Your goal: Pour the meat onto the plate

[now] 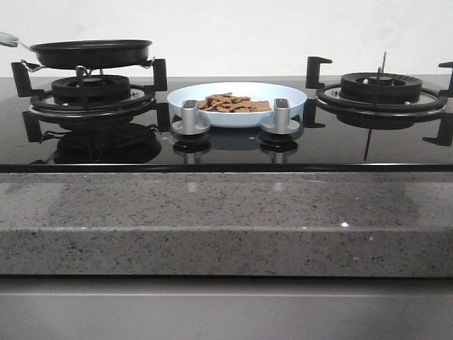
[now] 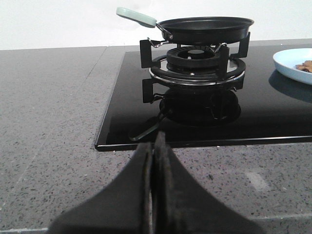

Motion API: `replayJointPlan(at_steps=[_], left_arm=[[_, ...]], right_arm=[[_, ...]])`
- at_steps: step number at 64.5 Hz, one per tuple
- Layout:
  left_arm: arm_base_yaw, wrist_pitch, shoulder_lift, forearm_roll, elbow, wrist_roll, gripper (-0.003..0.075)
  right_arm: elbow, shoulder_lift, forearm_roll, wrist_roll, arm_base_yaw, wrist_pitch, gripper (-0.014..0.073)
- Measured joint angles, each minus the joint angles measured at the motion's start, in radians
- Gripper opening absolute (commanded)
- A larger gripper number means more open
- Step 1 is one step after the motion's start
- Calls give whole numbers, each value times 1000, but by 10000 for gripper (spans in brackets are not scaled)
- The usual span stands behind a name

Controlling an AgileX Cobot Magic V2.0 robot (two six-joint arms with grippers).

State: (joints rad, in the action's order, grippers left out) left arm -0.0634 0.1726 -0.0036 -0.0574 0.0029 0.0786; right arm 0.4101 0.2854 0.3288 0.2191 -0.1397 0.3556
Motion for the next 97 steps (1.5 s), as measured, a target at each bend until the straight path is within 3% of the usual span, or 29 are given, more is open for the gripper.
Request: replayJointPlan(at_steps=[15,42,97], left_arm=[[0,0,0,0,0,0,-20],[0,0,0,0,0,0,-20],[0,0,0,0,0,0,-20]], right_arm=[[-168,-61,-162,-150,63,-119,-60],[-430,-291,-185,-180,102,-168,-60],[-437,-296,-188,-182,102,-204,-60]])
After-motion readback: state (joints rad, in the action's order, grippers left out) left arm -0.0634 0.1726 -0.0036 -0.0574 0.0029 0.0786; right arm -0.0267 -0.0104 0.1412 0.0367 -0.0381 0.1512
